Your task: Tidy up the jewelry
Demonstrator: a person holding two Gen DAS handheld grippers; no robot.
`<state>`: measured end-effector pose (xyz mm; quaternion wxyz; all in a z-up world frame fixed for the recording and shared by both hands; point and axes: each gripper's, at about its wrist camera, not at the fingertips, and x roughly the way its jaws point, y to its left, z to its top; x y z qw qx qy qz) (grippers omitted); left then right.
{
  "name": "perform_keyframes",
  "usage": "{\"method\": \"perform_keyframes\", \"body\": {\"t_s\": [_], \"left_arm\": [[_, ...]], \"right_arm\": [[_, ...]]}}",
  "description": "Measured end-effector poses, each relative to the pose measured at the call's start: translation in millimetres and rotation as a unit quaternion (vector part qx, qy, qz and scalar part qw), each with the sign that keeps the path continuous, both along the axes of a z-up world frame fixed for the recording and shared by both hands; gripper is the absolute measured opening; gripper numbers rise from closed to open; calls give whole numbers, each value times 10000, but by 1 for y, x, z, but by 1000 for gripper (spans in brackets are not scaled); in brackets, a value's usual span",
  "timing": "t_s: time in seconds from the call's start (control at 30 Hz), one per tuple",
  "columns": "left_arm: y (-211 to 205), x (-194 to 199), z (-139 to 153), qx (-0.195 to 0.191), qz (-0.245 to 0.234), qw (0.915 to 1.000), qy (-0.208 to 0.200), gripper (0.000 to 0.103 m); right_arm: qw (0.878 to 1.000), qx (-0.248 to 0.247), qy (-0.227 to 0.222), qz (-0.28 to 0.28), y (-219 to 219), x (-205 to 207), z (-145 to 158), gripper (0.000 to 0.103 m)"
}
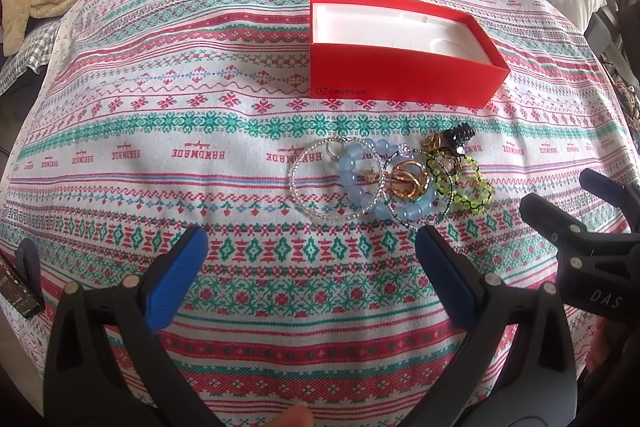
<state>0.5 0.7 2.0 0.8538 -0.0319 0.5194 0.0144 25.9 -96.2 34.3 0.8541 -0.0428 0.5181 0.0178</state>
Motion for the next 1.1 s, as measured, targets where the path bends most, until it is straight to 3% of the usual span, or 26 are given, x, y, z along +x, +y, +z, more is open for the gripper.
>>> {"method": "perform_keyframes", "body": {"t_s": [0.57, 0.8, 0.93, 1.1], "left_arm": [[1, 0, 1, -1, 0, 10000, -17, 103], [7, 1, 4, 60, 9, 9997, -216, 103], [12, 6, 5, 103, -77, 9999, -25, 103], [22, 19, 8, -312, -264, 9988, 277, 103]], "right_arm": [[10000, -41, 21, -8, 2, -1, -1, 103], [10000, -27, 28, 2, -1, 2, 2, 103], [9997, 240, -5, 42, -5, 5, 6, 103], [9989, 458, -50, 43, -7, 9, 10, 103]]}}
